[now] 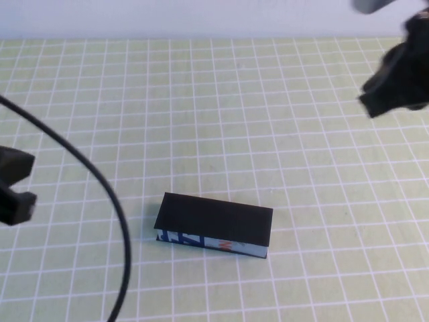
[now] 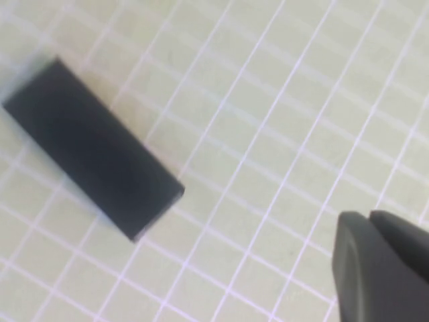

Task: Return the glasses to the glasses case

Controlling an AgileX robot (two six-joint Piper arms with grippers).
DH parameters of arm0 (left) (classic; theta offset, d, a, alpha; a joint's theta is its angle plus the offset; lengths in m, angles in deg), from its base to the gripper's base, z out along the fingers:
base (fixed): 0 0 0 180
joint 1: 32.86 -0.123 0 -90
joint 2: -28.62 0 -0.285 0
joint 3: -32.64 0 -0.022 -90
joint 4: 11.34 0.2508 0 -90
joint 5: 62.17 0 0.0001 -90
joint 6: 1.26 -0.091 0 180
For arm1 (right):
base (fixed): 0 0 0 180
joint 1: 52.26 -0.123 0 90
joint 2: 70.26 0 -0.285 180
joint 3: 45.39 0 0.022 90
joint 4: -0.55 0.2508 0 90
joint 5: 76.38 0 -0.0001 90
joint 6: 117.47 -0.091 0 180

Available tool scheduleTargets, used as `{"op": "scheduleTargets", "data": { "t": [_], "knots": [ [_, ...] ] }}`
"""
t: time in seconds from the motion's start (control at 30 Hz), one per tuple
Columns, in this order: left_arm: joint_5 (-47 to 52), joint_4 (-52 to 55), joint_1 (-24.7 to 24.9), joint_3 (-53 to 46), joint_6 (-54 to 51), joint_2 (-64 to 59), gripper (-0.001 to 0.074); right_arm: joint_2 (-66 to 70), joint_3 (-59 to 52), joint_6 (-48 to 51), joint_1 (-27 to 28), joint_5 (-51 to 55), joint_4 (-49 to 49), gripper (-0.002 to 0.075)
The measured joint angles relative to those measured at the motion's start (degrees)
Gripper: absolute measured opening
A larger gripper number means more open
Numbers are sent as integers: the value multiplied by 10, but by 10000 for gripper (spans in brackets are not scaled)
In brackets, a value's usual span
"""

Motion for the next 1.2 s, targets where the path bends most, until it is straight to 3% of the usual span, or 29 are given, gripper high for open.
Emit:
{"op": "scheduleTargets", "data": {
  "t": [0.33, 0.53, 0.8, 1.2],
  "knots": [
    [8, 1, 0, -8, 45, 130, -4, -324, -332, -44, 0, -216, -13, -16],
    [4, 1, 0, -61, 70, 191, -4, -430, -450, -83, 0, -241, -19, -16],
    [-21, 1, 0, -146, 93, 240, -4, -462, -496, -88, 0, -233, -21, -16],
    [-28, 1, 0, -152, 98, 241, -4, -462, -505, -88, 0, -223, -14, -16]
  ]
}}
